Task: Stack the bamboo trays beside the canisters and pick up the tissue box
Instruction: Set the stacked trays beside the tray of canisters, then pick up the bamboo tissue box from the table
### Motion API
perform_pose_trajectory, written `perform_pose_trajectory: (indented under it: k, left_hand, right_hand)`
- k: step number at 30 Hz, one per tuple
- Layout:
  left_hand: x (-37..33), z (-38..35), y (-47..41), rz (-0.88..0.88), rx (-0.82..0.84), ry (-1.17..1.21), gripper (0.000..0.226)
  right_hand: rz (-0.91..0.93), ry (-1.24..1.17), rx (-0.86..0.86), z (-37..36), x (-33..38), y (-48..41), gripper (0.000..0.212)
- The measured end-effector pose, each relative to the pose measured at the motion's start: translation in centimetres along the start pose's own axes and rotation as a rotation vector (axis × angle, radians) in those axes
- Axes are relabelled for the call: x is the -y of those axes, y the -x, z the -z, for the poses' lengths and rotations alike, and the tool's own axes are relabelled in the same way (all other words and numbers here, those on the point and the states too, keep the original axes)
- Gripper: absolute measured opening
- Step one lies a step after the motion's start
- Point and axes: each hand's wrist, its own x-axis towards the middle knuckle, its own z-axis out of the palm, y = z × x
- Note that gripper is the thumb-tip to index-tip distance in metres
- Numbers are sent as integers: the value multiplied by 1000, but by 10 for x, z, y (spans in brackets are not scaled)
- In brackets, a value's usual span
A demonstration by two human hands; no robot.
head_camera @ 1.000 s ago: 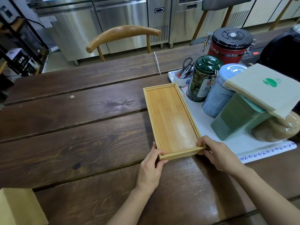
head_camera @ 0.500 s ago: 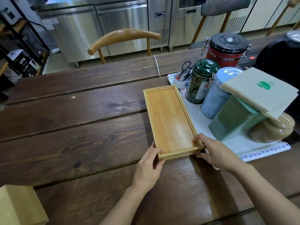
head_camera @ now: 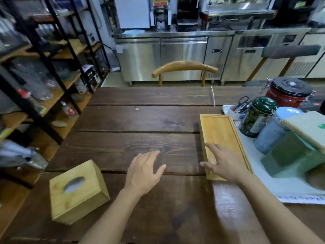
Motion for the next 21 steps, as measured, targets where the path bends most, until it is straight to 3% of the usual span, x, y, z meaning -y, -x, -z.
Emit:
perform_pose_trajectory:
  k: [4,10,14,21]
  left_hand:
    - [57,51,30,177,-95,-105,50]
    - [139,106,95,423,-106,-207,49]
    - [174,112,134,565,-95,-149,58]
    - [193,89,152,771,-84,258,71]
  right_hand:
    - [131,-35,33,-28,78,-23,73]
    - [360,-113,135,-68,199,-47,66]
    - [340,-240,210,-100,262,-48,66]
    - [166,-455,422,-141,301,-43,83]
